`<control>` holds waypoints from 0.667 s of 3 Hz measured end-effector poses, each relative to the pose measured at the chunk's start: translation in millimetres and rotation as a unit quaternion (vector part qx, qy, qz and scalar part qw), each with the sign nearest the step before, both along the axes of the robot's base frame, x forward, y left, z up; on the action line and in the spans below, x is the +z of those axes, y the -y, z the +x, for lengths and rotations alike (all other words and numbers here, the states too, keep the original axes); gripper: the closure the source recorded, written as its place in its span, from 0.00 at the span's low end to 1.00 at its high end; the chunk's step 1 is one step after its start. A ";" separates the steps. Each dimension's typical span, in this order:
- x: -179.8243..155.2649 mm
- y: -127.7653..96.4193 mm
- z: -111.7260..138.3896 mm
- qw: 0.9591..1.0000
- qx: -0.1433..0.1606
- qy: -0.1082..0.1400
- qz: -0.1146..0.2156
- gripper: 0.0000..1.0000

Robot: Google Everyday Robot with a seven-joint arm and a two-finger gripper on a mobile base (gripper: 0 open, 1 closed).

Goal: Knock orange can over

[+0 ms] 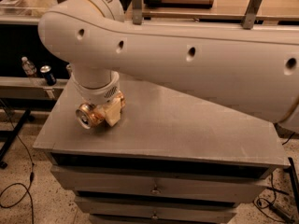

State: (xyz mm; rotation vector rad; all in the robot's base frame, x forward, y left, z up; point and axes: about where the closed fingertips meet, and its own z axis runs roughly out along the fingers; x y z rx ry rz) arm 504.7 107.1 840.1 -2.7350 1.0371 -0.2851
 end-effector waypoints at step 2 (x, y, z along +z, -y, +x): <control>-5.3 -1.3 1.3 1.000 0.000 -0.013 -0.009 0.00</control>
Offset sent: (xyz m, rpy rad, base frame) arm 0.0029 0.0019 -0.0061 -0.0219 0.0367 -0.0025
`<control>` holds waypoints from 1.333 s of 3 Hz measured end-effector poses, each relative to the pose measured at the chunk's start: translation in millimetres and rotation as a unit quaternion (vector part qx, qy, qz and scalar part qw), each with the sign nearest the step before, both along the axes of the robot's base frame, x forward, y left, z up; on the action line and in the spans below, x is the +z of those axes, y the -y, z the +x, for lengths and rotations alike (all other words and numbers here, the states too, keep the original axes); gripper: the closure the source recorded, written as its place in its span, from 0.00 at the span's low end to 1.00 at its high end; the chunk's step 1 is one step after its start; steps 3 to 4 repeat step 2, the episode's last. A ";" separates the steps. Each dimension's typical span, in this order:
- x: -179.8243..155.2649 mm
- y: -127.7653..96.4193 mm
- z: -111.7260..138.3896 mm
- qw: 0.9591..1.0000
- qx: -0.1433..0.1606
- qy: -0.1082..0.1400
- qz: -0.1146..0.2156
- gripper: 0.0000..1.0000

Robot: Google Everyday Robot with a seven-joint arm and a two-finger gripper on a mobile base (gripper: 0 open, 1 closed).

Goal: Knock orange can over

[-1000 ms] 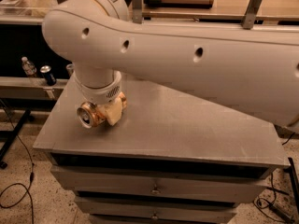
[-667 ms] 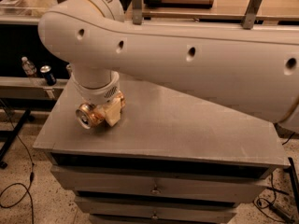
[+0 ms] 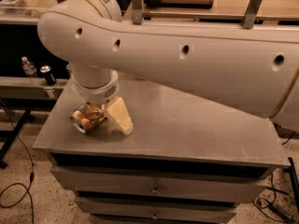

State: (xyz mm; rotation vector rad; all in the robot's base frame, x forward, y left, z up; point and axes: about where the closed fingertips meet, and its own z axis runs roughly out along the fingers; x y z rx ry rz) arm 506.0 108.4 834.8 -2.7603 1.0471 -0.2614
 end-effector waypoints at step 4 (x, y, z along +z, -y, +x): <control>0.2 -0.4 0.8 1.000 -0.007 -0.007 0.002 0.00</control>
Offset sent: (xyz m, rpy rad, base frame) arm 0.0024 0.0015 0.0018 0.0097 0.0291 -0.0342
